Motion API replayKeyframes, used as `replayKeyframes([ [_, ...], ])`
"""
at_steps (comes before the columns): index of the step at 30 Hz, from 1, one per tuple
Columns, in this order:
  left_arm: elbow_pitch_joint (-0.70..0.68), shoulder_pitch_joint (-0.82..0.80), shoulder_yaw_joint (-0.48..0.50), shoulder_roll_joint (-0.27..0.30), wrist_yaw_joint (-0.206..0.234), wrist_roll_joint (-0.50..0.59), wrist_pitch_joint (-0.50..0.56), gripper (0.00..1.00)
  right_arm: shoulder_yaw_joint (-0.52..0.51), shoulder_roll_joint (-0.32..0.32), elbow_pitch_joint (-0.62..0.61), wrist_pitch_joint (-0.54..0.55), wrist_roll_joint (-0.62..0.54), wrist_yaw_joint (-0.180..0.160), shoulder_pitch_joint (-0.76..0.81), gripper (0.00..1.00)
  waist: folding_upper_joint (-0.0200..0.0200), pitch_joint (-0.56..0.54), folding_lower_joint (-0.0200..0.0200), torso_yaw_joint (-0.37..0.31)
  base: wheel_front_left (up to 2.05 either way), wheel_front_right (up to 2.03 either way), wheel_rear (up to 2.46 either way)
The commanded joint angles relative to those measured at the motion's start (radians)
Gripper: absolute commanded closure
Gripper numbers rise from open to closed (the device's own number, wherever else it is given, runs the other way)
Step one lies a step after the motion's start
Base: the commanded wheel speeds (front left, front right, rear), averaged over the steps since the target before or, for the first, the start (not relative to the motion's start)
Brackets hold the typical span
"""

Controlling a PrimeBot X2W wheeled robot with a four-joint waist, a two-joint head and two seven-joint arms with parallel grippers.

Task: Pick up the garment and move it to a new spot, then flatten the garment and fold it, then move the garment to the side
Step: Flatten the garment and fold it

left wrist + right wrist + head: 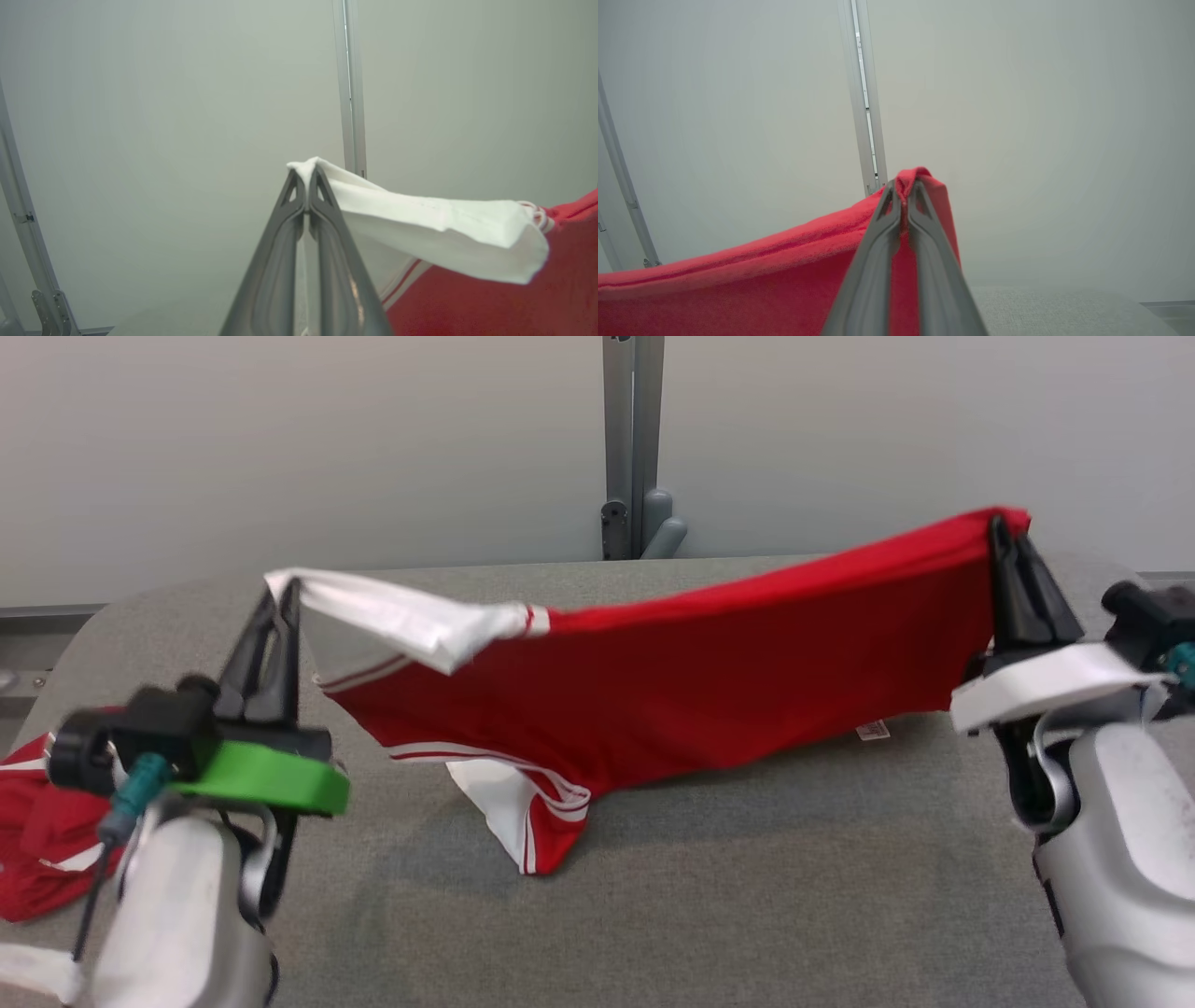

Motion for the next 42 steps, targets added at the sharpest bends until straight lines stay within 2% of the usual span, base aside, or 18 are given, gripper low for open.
replayKeyframes([
  [1, -0.005, -0.023, 0.004, 0.011, -0.003, 0.007, 0.0, 1.0, 0.0, -0.01, -0.003, 0.0, 0.009, -0.001, -0.015, 1.0, 0.0, -0.001, 0.0, 0.0, 0.0, 0.0, 0.0],
  [5, -0.002, -0.185, -0.005, 0.091, -0.006, 0.02, 0.0, 1.0, 0.026, -0.056, -0.015, 0.0, 0.024, -0.001, -0.122, 1.0, 0.0, 0.012, 0.0, 0.004, 0.0, 0.0, 0.0],
  [10, 0.065, -0.358, -0.08, 0.165, -0.007, 0.023, 0.007, 1.0, 0.05, -0.101, 0.031, 0.005, 0.016, -0.001, -0.236, 1.0, 0.0, 0.062, 0.0, 0.01, 0.0, 0.0, 0.0],
  [17, 0.196, -0.667, -0.177, 0.24, -0.005, 0.036, 0.033, 1.0, 0.09, -0.153, 0.128, 0.037, -0.065, -0.001, -0.511, 1.0, 0.0, 0.288, 0.0, 0.013, 0.0, 0.0, 0.0],
  [20, 0.285, -0.819, -0.205, 0.258, -0.005, 0.069, 0.026, 1.0, 0.072, -0.15, 0.197, 0.035, -0.11, -0.002, -0.668, 1.0, 0.0, 0.374, 0.0, 0.016, 0.0, 0.0, 0.0],
  [24, 0.403, -1.025, -0.242, 0.287, 0.016, 0.157, 0.017, 1.0, 0.03, -0.15, 0.28, 0.02, -0.217, -0.002, -0.895, 1.0, 0.0, 0.462, 0.0, 0.012, 0.0, 0.0, 0.0],
  [30, 0.475, -1.281, -0.275, 0.291, 0.044, 0.227, 0.001, 1.0, -0.095, -0.12, 0.315, -0.001, -0.379, -0.002, -1.115, 1.0, 0.0, 0.523, 0.0, -0.002, 0.0, 0.0, 0.0],
  [32, 0.449, -1.312, -0.282, 0.276, 0.039, 0.219, 0.0, 1.0, -0.13, -0.1, 0.318, 0.0, -0.411, -0.002, -1.136, 1.0, 0.0, 0.541, 0.0, -0.002, 0.0, 0.0, 0.0],
  [35, 0.421, -1.265, -0.283, 0.269, 0.03, 0.188, 0.001, 1.0, -0.139, -0.09, 0.329, -0.001, -0.424, -0.002, -1.106, 1.0, 0.0, 0.567, 0.0, -0.001, 0.0, 0.0, 0.0],
  [39, 0.393, -1.126, -0.237, 0.247, 0.054, 0.11, 0.001, 1.0, -0.113, -0.093, 0.35, -0.001, -0.39, -0.002, -0.984, 1.0, 0.0, 0.582, 0.0, -0.003, 0.0, 0.0, 0.0],
  [42, 0.354, -0.96, -0.212, 0.217, 0.062, 0.064, 0.0, 1.0, -0.087, -0.101, 0.333, -0.001, -0.299, -0.002, -0.846, 1.0, 0.0, 0.572, 0.0, -0.001, 0.0, 0.0, 0.0],
])
